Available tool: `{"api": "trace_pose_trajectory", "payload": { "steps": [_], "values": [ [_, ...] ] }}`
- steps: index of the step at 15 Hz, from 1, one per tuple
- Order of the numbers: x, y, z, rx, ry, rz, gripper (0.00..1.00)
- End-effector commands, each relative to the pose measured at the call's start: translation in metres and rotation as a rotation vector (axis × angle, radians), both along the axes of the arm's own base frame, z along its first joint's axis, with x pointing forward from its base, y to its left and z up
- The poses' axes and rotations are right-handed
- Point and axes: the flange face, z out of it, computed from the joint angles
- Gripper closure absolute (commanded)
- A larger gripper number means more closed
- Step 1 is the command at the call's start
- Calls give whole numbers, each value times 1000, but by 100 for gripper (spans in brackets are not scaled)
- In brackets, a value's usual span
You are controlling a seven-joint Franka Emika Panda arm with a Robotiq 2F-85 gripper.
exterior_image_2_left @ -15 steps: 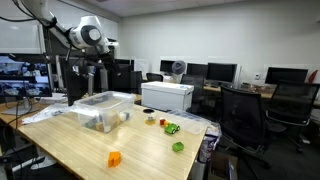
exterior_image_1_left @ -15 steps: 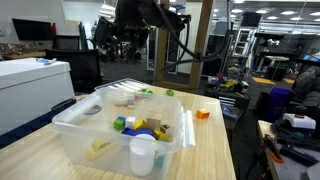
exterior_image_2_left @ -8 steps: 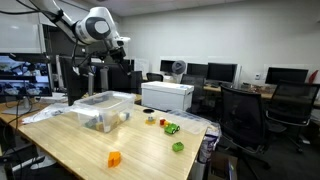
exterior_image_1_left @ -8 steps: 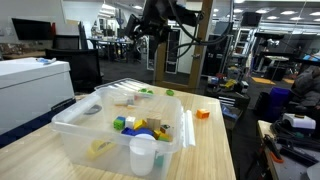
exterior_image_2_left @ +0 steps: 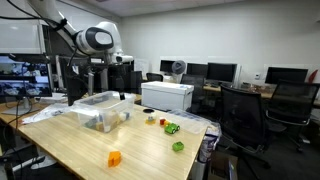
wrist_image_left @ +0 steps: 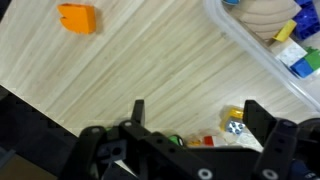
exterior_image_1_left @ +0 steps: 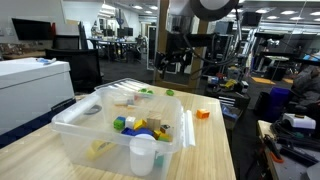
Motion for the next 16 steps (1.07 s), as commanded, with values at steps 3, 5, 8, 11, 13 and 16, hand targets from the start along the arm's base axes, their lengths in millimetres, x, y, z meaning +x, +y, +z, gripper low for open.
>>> {"api": "trace_pose_trajectory", "payload": {
  "steps": [3,5,8,11,13,16],
  "values": [
    [-28,-42,-55,-33,148,-138,0],
    [-49,-63,-86,-26,209,-168,0],
    [-74,-81,-111,-27,253,-214,0],
    [-96,-91,-128,-25,261,-251,0],
    [-112,-98,-142,-30,254,-287,0],
    [-124,-111,-160,-11,240,-333,0]
  ]
}}
